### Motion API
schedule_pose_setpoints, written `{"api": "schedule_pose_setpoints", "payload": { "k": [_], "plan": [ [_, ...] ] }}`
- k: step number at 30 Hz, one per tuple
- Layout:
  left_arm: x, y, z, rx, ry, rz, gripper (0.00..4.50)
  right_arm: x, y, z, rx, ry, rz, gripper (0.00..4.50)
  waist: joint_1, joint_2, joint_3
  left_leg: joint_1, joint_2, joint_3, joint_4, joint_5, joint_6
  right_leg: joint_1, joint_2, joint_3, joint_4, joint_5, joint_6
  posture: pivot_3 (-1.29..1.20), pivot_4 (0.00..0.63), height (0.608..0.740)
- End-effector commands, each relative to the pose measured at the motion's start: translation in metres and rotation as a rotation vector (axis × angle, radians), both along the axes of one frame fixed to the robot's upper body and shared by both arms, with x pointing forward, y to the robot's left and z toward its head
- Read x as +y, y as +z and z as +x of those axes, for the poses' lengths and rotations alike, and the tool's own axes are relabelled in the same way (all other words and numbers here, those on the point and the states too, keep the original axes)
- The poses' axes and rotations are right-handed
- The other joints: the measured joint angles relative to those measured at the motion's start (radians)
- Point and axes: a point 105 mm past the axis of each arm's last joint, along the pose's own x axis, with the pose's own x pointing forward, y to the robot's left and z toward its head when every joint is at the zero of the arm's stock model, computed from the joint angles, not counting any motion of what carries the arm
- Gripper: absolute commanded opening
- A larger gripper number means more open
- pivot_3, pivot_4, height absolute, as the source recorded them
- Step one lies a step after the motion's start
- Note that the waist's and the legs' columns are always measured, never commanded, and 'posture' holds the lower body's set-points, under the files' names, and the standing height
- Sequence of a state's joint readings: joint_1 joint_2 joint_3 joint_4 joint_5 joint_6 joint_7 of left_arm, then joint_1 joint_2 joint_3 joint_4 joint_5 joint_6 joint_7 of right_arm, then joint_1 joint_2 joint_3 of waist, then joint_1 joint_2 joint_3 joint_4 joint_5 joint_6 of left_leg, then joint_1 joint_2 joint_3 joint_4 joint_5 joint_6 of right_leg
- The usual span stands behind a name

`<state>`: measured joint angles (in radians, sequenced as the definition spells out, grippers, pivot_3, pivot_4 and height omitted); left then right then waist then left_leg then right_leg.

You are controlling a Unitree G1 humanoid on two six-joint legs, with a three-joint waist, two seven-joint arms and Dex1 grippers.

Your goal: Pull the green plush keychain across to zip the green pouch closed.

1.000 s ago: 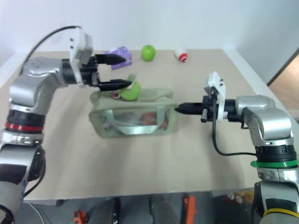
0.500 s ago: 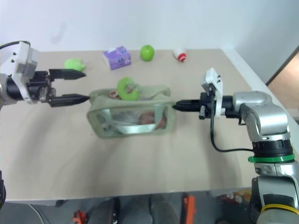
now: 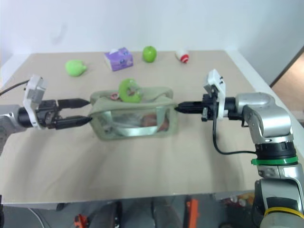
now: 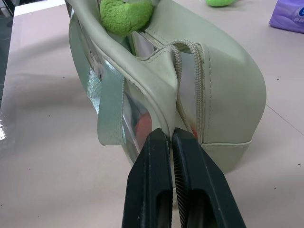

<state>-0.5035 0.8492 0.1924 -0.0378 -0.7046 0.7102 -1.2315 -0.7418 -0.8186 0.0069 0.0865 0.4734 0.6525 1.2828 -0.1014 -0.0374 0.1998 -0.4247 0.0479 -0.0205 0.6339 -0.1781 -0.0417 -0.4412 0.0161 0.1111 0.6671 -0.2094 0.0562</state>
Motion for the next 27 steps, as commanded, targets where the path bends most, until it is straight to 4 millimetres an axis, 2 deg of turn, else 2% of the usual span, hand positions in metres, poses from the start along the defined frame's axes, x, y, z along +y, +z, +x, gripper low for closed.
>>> {"api": "schedule_pose_setpoints", "payload": {
  "k": [1,5,11,12,14,21,24,27],
  "plan": [
    [-0.006,0.001,0.000,-0.023,-0.017,0.011,4.47,0.005,0.011,-0.003,-0.038,0.030,0.007,0.00,0.000,0.000,0.000,0.000,0.000,0.000,0.000,0.000,0.000,0.000,0.000,0.000,0.000,0.000,0.000,0.00,0.150,0.740],
    [-0.015,-0.002,-0.003,-0.014,-0.054,-0.003,3.28,0.005,0.010,-0.003,-0.038,0.028,0.009,0.00,0.000,0.000,0.000,0.000,0.000,0.000,0.000,0.000,0.000,0.000,0.000,0.000,0.000,0.000,0.000,0.00,0.150,0.740],
    [-0.022,-0.004,-0.008,-0.020,-0.087,-0.014,1.16,0.004,0.009,-0.003,-0.034,0.022,0.009,0.00,0.000,0.000,0.000,0.000,0.000,0.000,0.000,0.000,0.000,0.000,0.000,0.000,0.000,0.000,0.000,0.00,0.150,0.740],
    [-0.023,-0.004,-0.008,-0.016,-0.088,-0.025,0.93,0.004,0.009,-0.003,-0.033,0.021,0.009,0.00,0.000,0.000,0.000,0.000,0.000,0.000,0.000,0.000,0.000,0.000,0.000,0.000,0.000,0.000,0.000,0.00,0.150,0.740],
    [-0.022,-0.005,-0.007,-0.011,-0.074,-0.019,0.13,0.003,0.008,-0.002,-0.032,0.015,0.007,0.00,0.000,0.000,0.000,0.000,0.000,0.000,0.000,0.000,0.000,0.000,0.000,0.000,0.000,0.000,0.000,0.00,0.150,0.740],
    [-0.021,-0.012,-0.002,0.001,-0.026,-0.011,0.03,-0.005,0.011,0.006,-0.047,-0.051,0.024,0.00,0.000,0.000,0.000,0.000,0.000,0.000,0.000,0.000,0.000,0.000,0.000,0.000,0.000,0.000,0.000,0.00,0.150,0.740],
    [-0.022,-0.013,-0.001,0.001,-0.016,-0.015,0.00,-0.007,0.019,0.000,-0.035,-0.035,0.066,0.96,0.001,0.000,0.000,0.000,0.000,0.000,0.000,0.000,0.000,0.001,0.000,0.000,0.000,0.000,0.000,0.00,0.150,0.740],
    [-0.024,-0.014,-0.001,-0.002,-0.014,-0.015,0.00,-0.011,0.029,0.004,-0.063,-0.082,0.088,2.02,0.003,0.000,0.000,0.000,-0.001,0.000,0.000,0.000,0.000,0.001,0.000,0.000,0.000,0.000,0.000,0.00,0.150,0.740]
  ]
}}
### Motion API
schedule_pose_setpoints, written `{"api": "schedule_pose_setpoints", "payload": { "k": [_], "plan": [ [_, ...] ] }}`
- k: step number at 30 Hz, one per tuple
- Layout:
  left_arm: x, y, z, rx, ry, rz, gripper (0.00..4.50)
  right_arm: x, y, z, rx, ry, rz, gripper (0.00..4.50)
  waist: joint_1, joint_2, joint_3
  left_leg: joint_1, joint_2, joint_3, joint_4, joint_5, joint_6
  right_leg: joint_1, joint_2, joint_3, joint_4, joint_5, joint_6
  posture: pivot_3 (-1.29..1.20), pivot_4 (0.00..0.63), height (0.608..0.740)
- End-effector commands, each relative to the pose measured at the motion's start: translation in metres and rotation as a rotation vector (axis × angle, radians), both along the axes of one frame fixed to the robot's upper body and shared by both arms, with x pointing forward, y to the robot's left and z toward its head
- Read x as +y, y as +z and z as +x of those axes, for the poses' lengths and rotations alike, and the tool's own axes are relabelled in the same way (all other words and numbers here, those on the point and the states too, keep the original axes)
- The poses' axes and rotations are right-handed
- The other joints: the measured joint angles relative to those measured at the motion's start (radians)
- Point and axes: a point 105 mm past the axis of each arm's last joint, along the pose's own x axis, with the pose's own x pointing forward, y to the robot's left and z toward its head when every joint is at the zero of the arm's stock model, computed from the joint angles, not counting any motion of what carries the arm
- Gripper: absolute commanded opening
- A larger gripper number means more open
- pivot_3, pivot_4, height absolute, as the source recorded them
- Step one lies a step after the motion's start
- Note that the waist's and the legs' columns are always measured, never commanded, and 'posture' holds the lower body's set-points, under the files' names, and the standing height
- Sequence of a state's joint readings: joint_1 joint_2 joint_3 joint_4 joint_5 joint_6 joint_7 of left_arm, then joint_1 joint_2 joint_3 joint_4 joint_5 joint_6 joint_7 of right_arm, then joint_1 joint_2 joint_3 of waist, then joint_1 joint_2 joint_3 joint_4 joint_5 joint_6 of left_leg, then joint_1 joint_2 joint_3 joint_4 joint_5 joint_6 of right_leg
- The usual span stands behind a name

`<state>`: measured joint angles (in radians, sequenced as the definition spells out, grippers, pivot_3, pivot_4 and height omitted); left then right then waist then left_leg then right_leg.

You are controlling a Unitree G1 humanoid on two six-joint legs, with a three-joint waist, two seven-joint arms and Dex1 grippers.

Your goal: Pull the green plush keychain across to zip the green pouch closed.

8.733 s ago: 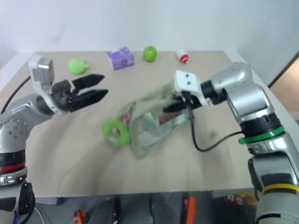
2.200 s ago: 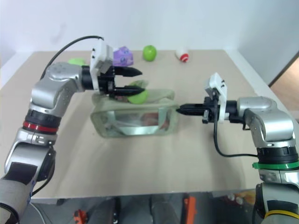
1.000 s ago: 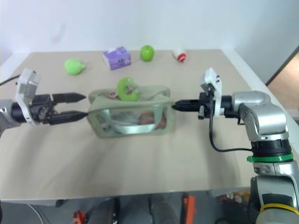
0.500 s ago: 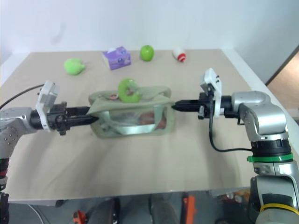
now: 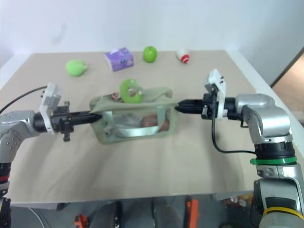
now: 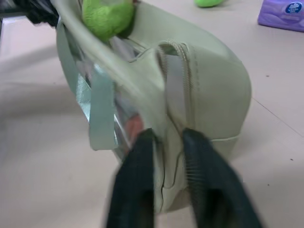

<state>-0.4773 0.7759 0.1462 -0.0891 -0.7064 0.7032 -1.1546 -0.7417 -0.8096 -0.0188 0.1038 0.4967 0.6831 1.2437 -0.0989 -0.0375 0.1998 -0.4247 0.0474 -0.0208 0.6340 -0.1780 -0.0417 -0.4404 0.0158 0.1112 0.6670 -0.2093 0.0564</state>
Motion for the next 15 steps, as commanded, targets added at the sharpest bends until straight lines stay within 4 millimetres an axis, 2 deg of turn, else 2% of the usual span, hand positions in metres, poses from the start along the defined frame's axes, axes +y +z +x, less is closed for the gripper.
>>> {"api": "schedule_pose_setpoints", "payload": {
  "k": [1,2,4,6,10,15],
  "plan": [
    [-0.003,0.001,-0.003,-0.019,-0.006,0.005,0.00,-0.008,0.033,-0.003,-0.077,-0.030,0.069,2.36,0.000,0.000,0.000,0.000,0.000,0.000,0.000,0.000,0.000,0.000,0.000,0.000,0.000,0.000,0.000,0.00,0.150,0.740],
    [-0.004,0.001,-0.003,-0.018,-0.006,0.003,0.00,-0.008,0.053,-0.008,-0.098,-0.002,0.140,2.68,0.001,0.000,0.000,0.000,0.000,0.000,0.000,0.000,0.000,0.000,0.000,0.000,0.000,0.000,0.000,0.00,0.150,0.740],
    [-0.005,0.000,-0.002,-0.019,-0.007,0.000,0.00,-0.007,0.099,-0.028,-0.138,0.113,0.329,2.68,0.001,0.003,0.002,0.000,-0.001,0.000,0.000,0.000,0.000,0.000,-0.001,0.000,0.000,0.000,0.000,0.00,0.150,0.740],
    [-0.006,0.000,-0.002,-0.019,-0.010,-0.001,0.00,-0.004,0.120,-0.033,-0.166,0.150,0.388,2.68,0.001,0.005,0.003,0.000,-0.001,0.001,0.000,0.000,0.000,0.000,-0.001,0.001,0.000,0.001,0.001,0.00,0.150,0.740],
    [-0.008,0.000,-0.001,-0.022,-0.012,-0.006,0.00,0.013,0.126,-0.016,-0.180,0.114,0.348,2.68,0.000,0.000,0.000,0.001,0.000,-0.001,0.000,0.000,0.000,0.002,0.000,-0.001,0.000,-0.001,-0.001,0.00,0.150,0.740],
    [-0.010,0.000,0.000,-0.029,-0.014,-0.007,0.00,0.040,0.092,0.019,-0.135,0.049,0.129,2.68,-0.002,0.001,0.000,0.001,-0.001,0.001,0.001,0.001,0.001,0.001,-0.002,0.000,-0.001,0.001,0.001,0.00,0.150,0.740]
  ]
}}
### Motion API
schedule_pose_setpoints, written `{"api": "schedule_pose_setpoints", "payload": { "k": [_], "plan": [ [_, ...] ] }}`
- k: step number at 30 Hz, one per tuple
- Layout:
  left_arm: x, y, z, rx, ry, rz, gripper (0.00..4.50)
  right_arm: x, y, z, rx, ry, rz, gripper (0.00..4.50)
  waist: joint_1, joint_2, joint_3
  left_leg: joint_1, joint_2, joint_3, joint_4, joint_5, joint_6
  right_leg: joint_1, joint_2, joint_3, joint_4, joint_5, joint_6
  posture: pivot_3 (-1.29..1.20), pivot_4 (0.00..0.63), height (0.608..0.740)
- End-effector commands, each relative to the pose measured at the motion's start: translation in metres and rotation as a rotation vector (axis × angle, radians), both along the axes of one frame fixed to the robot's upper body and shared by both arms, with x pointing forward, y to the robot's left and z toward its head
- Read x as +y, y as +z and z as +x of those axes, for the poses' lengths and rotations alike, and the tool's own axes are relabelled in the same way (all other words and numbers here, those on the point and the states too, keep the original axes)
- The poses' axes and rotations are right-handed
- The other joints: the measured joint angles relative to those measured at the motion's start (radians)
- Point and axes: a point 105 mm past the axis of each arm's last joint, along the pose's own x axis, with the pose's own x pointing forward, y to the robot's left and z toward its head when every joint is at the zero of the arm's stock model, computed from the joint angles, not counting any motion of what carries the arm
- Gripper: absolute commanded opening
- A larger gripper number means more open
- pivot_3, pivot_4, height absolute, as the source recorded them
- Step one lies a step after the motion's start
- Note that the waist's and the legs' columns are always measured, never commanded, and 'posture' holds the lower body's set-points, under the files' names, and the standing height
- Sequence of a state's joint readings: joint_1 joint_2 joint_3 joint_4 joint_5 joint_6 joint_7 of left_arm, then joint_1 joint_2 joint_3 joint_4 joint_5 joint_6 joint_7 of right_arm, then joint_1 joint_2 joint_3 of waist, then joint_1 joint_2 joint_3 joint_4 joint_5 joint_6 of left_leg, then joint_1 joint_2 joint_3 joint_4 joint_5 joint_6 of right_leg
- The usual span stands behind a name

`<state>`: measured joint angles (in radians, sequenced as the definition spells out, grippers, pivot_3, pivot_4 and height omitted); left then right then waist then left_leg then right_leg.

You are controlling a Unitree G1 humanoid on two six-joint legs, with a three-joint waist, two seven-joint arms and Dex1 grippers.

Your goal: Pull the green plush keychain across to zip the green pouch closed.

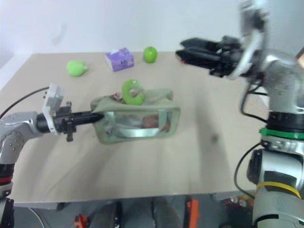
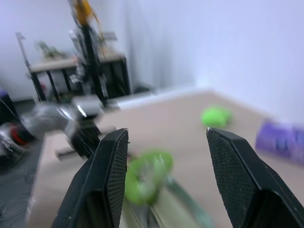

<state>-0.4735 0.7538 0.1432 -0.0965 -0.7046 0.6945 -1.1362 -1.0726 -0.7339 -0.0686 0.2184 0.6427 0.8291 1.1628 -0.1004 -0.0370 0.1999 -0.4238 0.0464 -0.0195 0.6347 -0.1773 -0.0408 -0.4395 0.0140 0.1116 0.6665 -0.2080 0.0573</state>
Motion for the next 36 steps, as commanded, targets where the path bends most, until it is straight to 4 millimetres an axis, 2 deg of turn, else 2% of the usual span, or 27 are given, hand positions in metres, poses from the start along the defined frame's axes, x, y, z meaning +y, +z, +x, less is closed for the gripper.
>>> {"api": "schedule_pose_setpoints", "payload": {
  "k": [1,5,9,15,21,27,36],
  "plan": [
    [-0.006,0.002,-0.001,-0.024,-0.017,0.005,0.00,0.012,-0.009,0.017,-0.029,-0.039,-0.140,2.68,0.000,0.000,0.000,0.000,0.000,0.000,0.000,0.000,0.000,0.000,0.000,0.000,0.000,0.000,0.000,0.00,0.150,0.740],
    [-0.008,0.003,-0.001,-0.033,-0.019,0.000,0.00,0.024,-0.021,0.030,-0.006,-0.003,-0.242,2.68,0.003,0.001,0.000,-0.002,0.000,0.000,0.000,0.000,0.000,-0.001,0.000,0.000,0.000,0.000,0.000,0.00,0.150,0.740],
    [-0.009,0.003,-0.002,-0.038,-0.015,-0.005,0.00,0.034,-0.021,0.030,-0.002,0.062,-0.289,2.68,0.006,0.001,0.000,-0.004,0.000,-0.001,-0.001,0.000,0.000,-0.002,0.000,-0.001,0.000,0.000,0.003,0.00,0.150,0.740],
    [-0.009,0.001,-0.003,-0.040,-0.004,-0.013,0.00,0.039,-0.024,0.028,0.017,0.138,-0.348,2.68,0.010,0.001,0.000,-0.004,0.000,-0.001,-0.001,0.000,0.000,-0.002,0.000,-0.001,0.000,0.000,0.003,0.00,0.150,0.740],
    [-0.011,-0.004,-0.004,-0.033,0.005,-0.018,0.00,0.043,-0.011,0.018,0.065,0.255,-0.325,2.68,0.010,0.001,0.001,-0.003,0.000,-0.001,-0.001,0.000,0.000,-0.002,0.000,-0.001,0.000,0.001,0.002,0.00,0.150,0.740],
    [-0.012,-0.005,-0.004,-0.034,0.002,-0.022,0.00,0.050,-0.007,0.021,0.070,0.263,-0.336,2.68,0.010,0.001,0.001,-0.003,0.000,-0.001,-0.001,0.000,0.000,-0.001,0.000,-0.002,0.000,-0.001,0.000,0.00,0.150,0.740],
    [-0.013,-0.003,-0.004,-0.040,-0.002,-0.025,0.00,0.058,-0.024,0.033,0.068,0.240,-0.426,2.68,0.011,0.001,0.001,-0.003,0.000,-0.001,-0.001,0.000,0.000,-0.001,0.000,-0.002,0.000,-0.001,0.000,0.00,0.150,0.740]
  ]
}}
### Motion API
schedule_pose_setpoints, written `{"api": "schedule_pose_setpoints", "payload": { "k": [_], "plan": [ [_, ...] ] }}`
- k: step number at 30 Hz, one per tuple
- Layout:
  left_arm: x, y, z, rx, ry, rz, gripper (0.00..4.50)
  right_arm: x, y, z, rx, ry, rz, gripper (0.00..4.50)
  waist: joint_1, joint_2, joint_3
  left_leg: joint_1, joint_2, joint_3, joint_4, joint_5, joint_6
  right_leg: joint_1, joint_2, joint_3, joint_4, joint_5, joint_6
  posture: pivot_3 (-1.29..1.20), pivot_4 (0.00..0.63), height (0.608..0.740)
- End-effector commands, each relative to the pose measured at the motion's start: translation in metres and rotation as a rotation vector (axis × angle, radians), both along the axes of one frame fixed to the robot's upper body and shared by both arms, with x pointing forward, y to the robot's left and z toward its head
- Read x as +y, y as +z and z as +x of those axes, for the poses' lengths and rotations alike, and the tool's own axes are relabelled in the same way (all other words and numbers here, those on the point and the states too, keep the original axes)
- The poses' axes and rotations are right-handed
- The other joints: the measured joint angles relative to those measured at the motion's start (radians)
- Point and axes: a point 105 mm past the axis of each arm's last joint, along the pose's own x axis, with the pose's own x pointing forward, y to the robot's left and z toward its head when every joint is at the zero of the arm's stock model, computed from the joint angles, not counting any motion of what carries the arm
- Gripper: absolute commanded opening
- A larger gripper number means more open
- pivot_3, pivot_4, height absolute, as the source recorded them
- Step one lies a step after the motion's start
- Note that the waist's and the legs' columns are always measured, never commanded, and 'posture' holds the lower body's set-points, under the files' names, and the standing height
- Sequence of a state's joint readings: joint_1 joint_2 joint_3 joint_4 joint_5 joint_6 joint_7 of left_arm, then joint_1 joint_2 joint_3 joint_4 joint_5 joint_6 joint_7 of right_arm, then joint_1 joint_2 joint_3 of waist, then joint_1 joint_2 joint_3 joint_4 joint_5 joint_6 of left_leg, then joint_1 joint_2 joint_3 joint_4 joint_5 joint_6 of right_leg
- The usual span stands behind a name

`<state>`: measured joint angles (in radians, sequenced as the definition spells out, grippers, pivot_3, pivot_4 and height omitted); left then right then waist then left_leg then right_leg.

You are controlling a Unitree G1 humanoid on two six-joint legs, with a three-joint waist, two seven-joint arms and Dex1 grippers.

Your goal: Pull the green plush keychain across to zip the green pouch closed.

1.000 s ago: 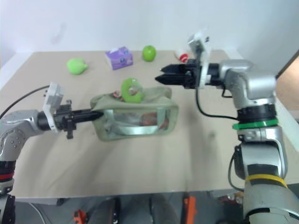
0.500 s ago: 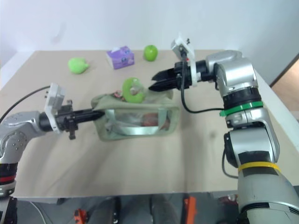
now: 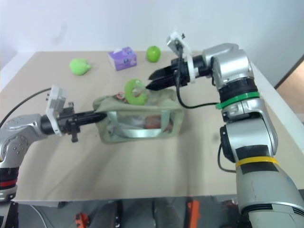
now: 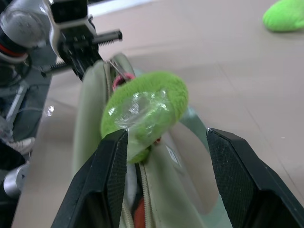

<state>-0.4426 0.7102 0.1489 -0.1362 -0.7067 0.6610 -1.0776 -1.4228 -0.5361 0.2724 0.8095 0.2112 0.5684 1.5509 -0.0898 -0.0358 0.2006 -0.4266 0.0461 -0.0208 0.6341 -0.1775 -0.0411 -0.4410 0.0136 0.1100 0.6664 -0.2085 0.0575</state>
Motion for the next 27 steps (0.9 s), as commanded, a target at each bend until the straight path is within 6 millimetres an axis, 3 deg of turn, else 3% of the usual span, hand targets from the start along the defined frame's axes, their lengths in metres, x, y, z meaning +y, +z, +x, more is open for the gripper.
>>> {"api": "schedule_pose_setpoints", "payload": {
  "k": [1,10,21,27],
  "plan": [
    [-0.007,-0.002,-0.004,-0.005,-0.030,0.005,0.00,0.005,0.012,-0.002,-0.053,0.043,-0.028,2.68,0.000,0.000,0.000,0.000,0.000,0.000,0.000,0.000,0.000,0.000,0.000,0.000,0.000,0.000,0.000,0.00,0.150,0.740],
    [-0.007,-0.003,-0.005,-0.002,-0.021,-0.001,0.00,0.013,0.008,0.003,-0.062,0.058,-0.074,2.68,0.000,0.000,0.000,0.000,0.000,0.000,0.000,0.000,0.000,0.000,0.000,0.000,0.000,0.001,0.002,0.00,0.150,0.740],
    [-0.005,-0.002,-0.005,-0.004,-0.007,-0.005,0.00,-0.031,0.031,0.003,-0.116,-0.030,-0.071,2.68,0.003,0.000,0.000,0.000,-0.001,0.000,0.000,0.000,0.000,0.000,-0.001,0.000,0.000,-0.001,-0.001,0.00,0.150,0.740],
    [-0.007,-0.001,-0.002,-0.006,-0.013,-0.008,0.00,-0.028,0.034,0.000,-0.107,-0.015,-0.073,2.68,0.002,0.001,0.000,0.001,-0.001,0.000,0.000,0.000,0.000,0.000,-0.001,0.000,0.000,-0.001,-0.001,0.00,0.150,0.740]
  ]
}}
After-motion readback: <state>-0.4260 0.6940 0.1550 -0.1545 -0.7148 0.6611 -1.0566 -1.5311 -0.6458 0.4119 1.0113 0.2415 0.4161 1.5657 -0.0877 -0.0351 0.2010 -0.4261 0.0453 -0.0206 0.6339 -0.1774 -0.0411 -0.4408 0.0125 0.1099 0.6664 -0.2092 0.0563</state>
